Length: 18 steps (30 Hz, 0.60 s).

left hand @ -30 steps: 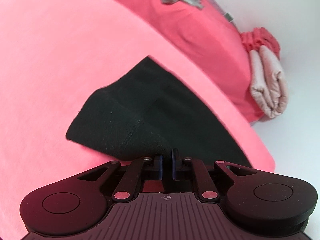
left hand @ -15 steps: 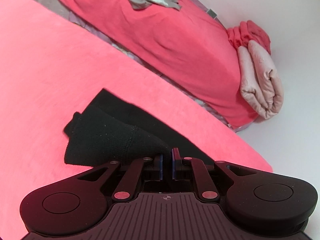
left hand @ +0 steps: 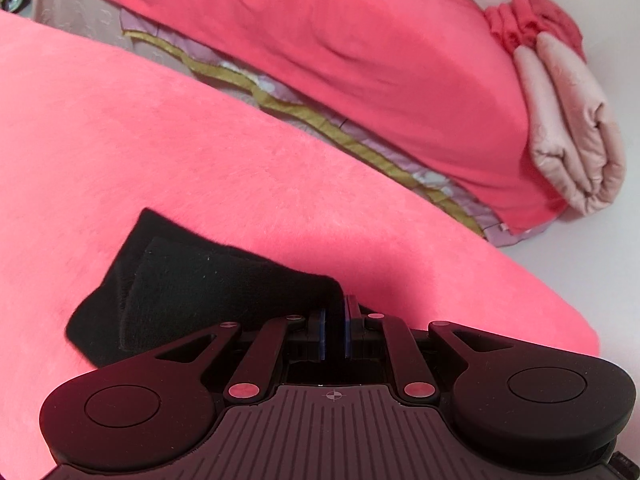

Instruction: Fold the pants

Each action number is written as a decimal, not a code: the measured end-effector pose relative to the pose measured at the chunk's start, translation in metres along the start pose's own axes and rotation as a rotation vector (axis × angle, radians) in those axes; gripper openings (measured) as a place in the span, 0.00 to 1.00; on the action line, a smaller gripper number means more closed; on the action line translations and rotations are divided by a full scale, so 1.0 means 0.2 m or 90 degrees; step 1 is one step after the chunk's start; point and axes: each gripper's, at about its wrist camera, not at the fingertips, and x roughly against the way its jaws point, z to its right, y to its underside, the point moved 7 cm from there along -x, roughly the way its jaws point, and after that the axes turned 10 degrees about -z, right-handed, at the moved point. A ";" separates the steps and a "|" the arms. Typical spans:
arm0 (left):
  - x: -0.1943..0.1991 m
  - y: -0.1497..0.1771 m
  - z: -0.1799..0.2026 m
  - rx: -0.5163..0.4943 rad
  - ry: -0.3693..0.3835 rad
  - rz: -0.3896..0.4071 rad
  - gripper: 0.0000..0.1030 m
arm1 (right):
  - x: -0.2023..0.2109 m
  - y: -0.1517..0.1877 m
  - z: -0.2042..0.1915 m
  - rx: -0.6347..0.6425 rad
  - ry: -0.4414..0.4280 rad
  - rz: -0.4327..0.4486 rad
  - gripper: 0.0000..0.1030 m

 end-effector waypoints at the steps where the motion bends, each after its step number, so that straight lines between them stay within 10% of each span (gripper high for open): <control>1: -0.02 -0.02 0.00 -0.002 -0.005 -0.005 0.64 | -0.03 0.00 0.01 -0.005 0.003 -0.002 0.08; 15: -0.10 -0.13 0.02 0.015 -0.015 -0.029 0.74 | -0.09 -0.12 0.05 -0.022 0.010 0.044 0.10; 18: -0.08 -0.15 0.01 0.029 -0.002 -0.032 0.77 | -0.04 -0.10 -0.02 0.042 0.037 0.064 0.35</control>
